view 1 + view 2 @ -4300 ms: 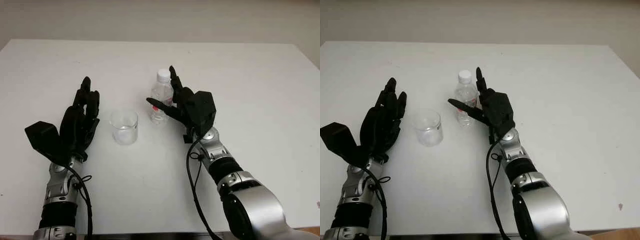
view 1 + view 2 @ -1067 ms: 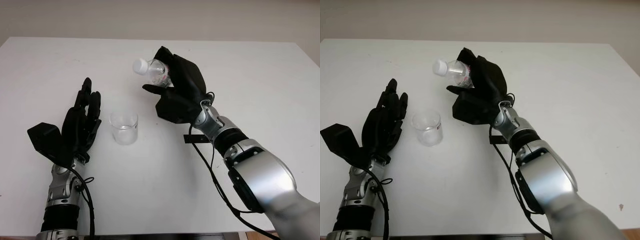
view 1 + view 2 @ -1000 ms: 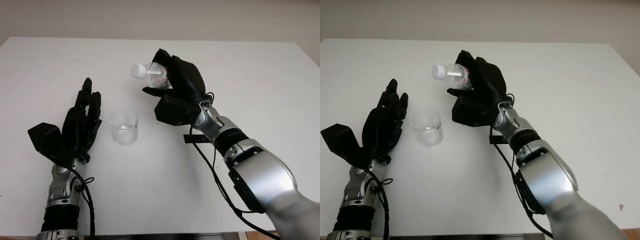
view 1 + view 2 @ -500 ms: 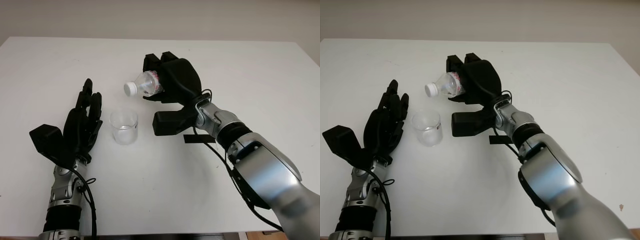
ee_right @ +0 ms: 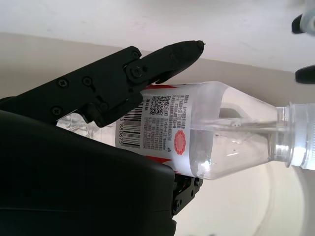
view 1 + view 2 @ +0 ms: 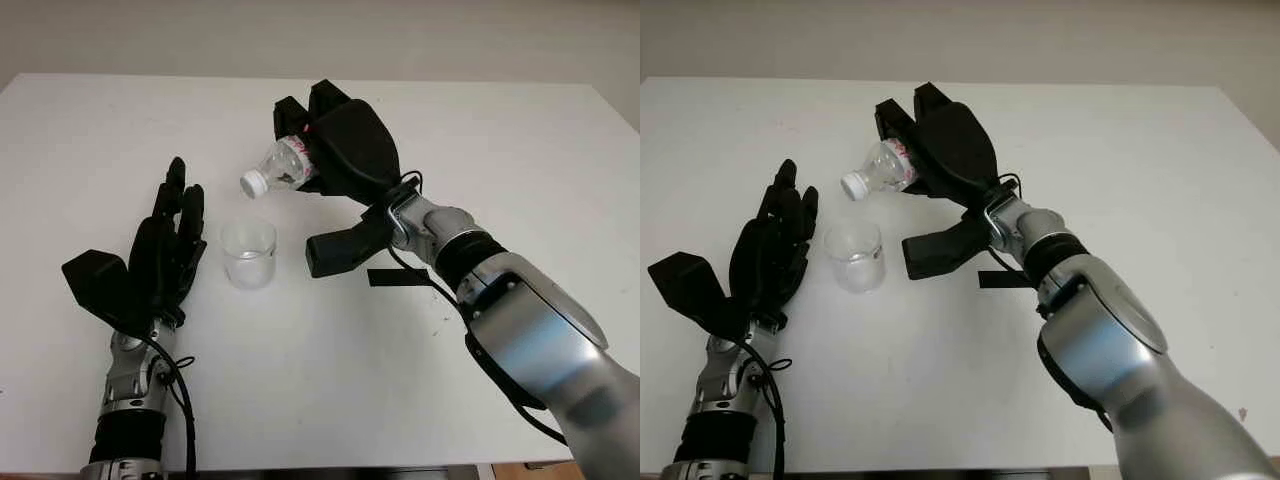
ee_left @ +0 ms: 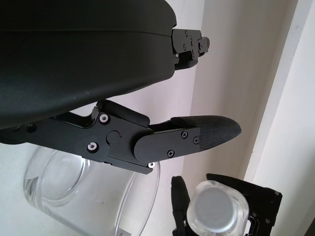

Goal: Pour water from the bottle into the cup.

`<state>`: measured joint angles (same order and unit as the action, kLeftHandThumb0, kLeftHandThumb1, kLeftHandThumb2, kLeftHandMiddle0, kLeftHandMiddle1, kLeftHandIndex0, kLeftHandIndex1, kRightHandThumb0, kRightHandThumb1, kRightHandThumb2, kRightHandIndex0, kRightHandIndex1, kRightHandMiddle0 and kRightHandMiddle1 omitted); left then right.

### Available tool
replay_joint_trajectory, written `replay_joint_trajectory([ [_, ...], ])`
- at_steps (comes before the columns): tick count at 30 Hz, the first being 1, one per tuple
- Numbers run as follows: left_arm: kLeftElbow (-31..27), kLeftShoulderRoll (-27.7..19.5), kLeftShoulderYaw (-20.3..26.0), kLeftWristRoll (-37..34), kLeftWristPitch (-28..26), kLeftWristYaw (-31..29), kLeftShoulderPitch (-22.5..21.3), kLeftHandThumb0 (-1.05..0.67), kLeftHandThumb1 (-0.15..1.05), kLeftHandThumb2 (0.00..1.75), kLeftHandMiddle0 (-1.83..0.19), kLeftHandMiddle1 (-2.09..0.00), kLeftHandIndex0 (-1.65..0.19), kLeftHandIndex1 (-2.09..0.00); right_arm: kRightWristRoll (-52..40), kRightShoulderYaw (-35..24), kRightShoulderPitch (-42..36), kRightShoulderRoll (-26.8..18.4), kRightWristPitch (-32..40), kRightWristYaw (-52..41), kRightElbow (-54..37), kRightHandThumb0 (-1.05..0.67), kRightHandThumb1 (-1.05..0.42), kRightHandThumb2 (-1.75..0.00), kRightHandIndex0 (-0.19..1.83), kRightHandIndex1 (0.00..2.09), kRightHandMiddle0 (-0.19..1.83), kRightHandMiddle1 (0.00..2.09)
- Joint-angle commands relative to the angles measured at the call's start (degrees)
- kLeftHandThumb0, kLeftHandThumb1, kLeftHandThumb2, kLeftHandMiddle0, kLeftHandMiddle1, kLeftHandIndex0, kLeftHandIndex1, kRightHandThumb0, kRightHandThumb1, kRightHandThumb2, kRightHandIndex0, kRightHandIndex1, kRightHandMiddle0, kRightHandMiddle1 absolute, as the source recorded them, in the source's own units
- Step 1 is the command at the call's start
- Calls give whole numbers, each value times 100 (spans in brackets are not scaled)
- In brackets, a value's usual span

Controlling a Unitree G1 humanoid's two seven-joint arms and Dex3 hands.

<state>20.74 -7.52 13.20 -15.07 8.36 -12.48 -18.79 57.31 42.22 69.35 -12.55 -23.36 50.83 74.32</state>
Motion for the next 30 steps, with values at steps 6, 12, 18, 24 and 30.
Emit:
replay_joint_trajectory([
  [6,7,45,-20,-26,67,7,-67,-71,105,55,5,-5,6,-5,266,276,290,-101,184,343,16,-43,-105,-13,127,209,81,209],
  [12,17,29,-16,-19,87,1,-59,-71,105,55,5,-6,6,-5,421,466,328,-102,214,671,11,-46,-105,-12,126,209,86,209],
  [18,18,19,-1,-33,85,6,-58,-71,105,54,5,-5,6,-5,680,729,387,-104,380,1137,14,-48,-105,-18,121,209,81,209],
  [24,52,6,4,-44,89,-19,-78,-71,105,55,5,-5,5,-6,790,825,409,-87,450,1448,41,-48,-105,-19,122,209,80,209],
  [30,24,-9,9,-97,65,-49,-64,-70,105,54,5,-5,5,-6,901,950,433,-100,580,1586,64,-48,-105,-21,122,209,79,209],
])
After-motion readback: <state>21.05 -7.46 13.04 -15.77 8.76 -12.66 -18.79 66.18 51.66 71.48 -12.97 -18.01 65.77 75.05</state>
